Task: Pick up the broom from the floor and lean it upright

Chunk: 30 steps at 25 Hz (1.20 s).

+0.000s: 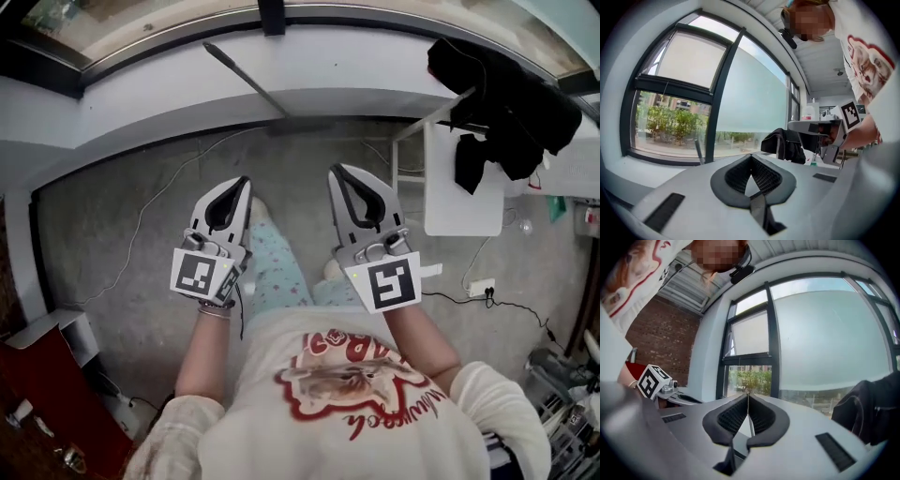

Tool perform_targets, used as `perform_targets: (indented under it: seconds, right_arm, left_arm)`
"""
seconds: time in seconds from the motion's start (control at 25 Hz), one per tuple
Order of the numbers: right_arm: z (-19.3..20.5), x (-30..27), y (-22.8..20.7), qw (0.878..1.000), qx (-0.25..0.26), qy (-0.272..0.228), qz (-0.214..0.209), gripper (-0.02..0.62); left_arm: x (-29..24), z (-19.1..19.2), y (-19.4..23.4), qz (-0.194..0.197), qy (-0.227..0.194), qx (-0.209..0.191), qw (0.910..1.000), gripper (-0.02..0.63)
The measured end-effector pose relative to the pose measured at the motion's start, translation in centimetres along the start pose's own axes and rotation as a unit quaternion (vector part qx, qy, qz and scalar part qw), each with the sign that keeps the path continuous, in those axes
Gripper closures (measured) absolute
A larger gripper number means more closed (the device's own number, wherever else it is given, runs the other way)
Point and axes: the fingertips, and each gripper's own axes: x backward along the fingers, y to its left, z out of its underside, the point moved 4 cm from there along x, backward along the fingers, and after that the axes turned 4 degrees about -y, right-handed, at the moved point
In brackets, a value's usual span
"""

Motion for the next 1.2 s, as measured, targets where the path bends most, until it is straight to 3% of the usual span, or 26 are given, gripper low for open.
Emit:
perform_targets:
  seconds: [0.12, 0.24, 0.48, 0.76, 0.88, 1.04, 1.2]
  right_arm:
    - [-4.6, 4.9, -0.3, 0.998, 0.014, -0.020, -0.056, 0.568]
    - [-10.2, 9.0, -0.2, 0.996, 0.018, -0.037, -0.073, 0.568]
    - [-17.5, 14.7, 2.5, 0.993, 0.032, -0.092, -0.059, 0.568]
    - [-17.5, 23.5, 10.4, 0.995, 0.039, -0.077, -0.048, 0.568]
    - [-16.5, 26.9, 15.6, 0.997, 0.023, -0.072, -0.028, 0.568]
    - [-16.0, 31.2, 21.9, 0.998, 0.056, -0.038, 0.009, 0.568]
    - [-17.3, 34.6, 25.1, 0.999, 0.045, -0.027, -0.015, 0.568]
  left_arm:
    - [2.1, -1.5, -9.2, 0.026, -0.008, -0.006, 0.9996, 0.590]
    - [4.7, -5.1, -15.8, 0.050, -0.005, -0.026, 0.9984, 0.589]
    - [10.9, -11.5, -19.7, 0.060, -0.051, -0.051, 0.9956, 0.589]
    - [19.4, -11.2, -25.7, 0.119, -0.085, 0.012, 0.9892, 0.589]
    - [26.5, -9.4, -28.3, 0.139, -0.078, -0.009, 0.9871, 0.589]
    - [34.8, -6.0, -30.2, 0.154, -0.016, -0.032, 0.9875, 0.589]
    - [38.9, -6.2, -32.2, 0.174, -0.023, -0.022, 0.9843, 0.589]
